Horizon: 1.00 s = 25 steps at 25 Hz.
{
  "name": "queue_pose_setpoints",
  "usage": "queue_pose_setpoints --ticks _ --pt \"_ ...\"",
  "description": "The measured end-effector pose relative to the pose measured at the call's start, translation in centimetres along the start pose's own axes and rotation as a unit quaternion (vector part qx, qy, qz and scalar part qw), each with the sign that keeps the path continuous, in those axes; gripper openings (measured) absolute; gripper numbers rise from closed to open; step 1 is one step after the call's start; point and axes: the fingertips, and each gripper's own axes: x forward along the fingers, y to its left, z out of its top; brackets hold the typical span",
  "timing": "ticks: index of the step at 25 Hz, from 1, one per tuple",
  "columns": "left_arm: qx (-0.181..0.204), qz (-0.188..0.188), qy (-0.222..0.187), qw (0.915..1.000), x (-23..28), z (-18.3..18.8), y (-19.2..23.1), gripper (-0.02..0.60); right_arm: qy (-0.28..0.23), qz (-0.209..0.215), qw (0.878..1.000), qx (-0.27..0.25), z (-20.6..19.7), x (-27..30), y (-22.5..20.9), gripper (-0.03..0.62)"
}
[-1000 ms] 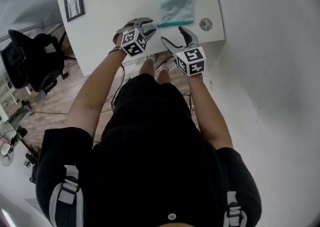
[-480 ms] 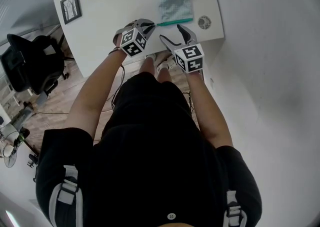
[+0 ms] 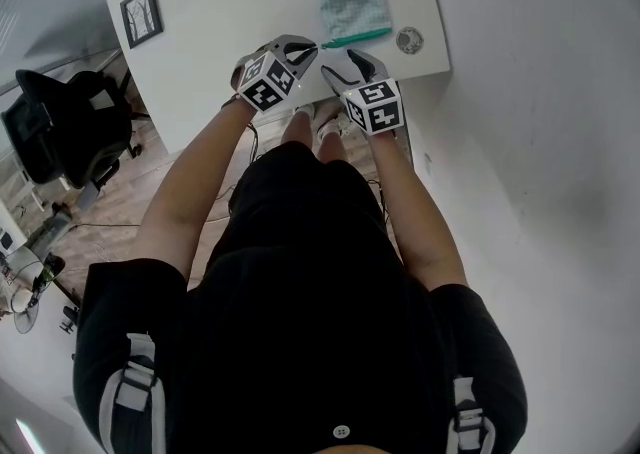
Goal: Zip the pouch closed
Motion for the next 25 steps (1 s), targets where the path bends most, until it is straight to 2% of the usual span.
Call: queue_pose_setpoints --ticks 8,12,18,25 --pt "-0.005 -0.017 -0.016 0.9997 -0.6 1.5 -1.0 0.02 0.006 -0.004 1.0 0.0 -0.4 1.8 -0.3 0.265" --pt "-0.005 -0.016 -0.019 0.9997 -0.6 1.7 -1.0 0.02 0.002 -0.007 1.0 -0.011 0.1 1.6 -0.2 0.182" --pt "-0.001 -0.016 -0.017 0.9997 -0.6 1.7 -0.9 0.02 -0.003 -0.007 1.0 -0.024 0.6 1.1 0.1 0.015" --pt "0.004 -0.012 -0.013 0.9998 -0.5 1.5 -0.9 0.018 -0.002 -0.013 1.0 -0.019 0.6 1.0 0.0 0.011"
